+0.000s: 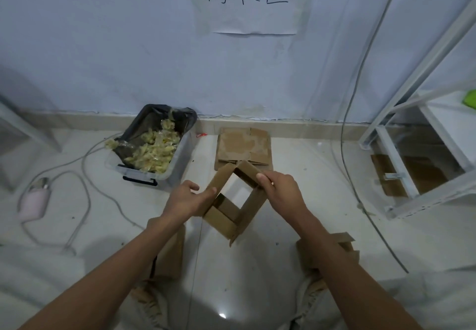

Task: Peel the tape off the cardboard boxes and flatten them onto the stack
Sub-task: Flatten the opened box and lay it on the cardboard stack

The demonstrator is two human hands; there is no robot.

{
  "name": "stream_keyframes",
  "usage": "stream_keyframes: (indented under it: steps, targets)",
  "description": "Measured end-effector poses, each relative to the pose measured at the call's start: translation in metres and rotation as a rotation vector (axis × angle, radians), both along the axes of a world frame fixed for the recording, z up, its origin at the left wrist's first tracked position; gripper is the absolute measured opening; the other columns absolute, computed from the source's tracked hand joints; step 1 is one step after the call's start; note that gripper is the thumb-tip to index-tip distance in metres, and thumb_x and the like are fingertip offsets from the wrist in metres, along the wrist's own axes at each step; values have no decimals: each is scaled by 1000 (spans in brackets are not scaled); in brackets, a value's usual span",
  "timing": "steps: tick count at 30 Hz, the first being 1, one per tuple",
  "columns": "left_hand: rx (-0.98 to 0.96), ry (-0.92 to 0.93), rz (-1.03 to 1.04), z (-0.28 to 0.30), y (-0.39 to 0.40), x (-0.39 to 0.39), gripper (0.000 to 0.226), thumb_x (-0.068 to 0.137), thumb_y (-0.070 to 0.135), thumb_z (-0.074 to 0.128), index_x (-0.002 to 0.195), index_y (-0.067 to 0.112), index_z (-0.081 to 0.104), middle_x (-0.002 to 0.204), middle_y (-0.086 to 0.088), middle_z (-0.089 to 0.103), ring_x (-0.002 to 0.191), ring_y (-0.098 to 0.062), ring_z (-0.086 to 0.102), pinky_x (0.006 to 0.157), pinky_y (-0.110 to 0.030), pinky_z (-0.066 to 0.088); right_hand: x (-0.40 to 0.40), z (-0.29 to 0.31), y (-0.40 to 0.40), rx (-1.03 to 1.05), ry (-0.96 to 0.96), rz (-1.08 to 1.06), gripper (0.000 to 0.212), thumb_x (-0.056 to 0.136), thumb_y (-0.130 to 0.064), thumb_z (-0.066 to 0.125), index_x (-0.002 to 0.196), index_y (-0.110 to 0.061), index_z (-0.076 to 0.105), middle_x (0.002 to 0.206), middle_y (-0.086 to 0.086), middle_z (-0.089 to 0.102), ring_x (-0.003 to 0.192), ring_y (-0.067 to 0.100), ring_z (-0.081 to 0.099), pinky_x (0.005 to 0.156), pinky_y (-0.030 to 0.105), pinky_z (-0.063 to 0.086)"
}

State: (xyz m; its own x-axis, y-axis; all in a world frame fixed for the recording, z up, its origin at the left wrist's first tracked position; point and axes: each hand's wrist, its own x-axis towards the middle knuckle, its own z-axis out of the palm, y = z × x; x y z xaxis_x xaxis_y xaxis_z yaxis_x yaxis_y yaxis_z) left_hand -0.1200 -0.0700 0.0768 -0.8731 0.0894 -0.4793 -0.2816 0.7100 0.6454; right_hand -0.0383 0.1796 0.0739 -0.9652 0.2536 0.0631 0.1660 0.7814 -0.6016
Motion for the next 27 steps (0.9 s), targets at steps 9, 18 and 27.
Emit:
stream_keyframes:
  steps: [9, 18, 27]
  targets:
    - [182, -177, 176, -12, -1, 10, 78, 72, 65, 83, 124, 17, 52, 113, -7, 67, 91, -26, 73, 72, -46, 66, 2, 3, -13, -689, -21, -261, 37, 112, -36, 47, 114, -11, 74, 102, 11, 75, 83, 21, 77, 73, 32, 66]
    - [205, -70, 90, -3, 0, 3, 30, 99, 34, 55, 117, 10, 59, 108, -10, 70, 78, -27, 77, 67, -43, 65, -1, -8, -17, -840, -115, -246, 48, 109, -49, 45, 139, -17, 64, 133, 9, 68, 92, 20, 78, 78, 37, 66]
    - [329, 135, -25, -12, -1, 5, 30, 107, 13, 31, 120, 11, 58, 119, -19, 63, 99, -29, 68, 72, -37, 65, 2, 10, 11, -1227, -305, -397, 69, 101, -74, 32, 123, -17, 66, 116, 16, 77, 109, 31, 74, 98, 48, 59]
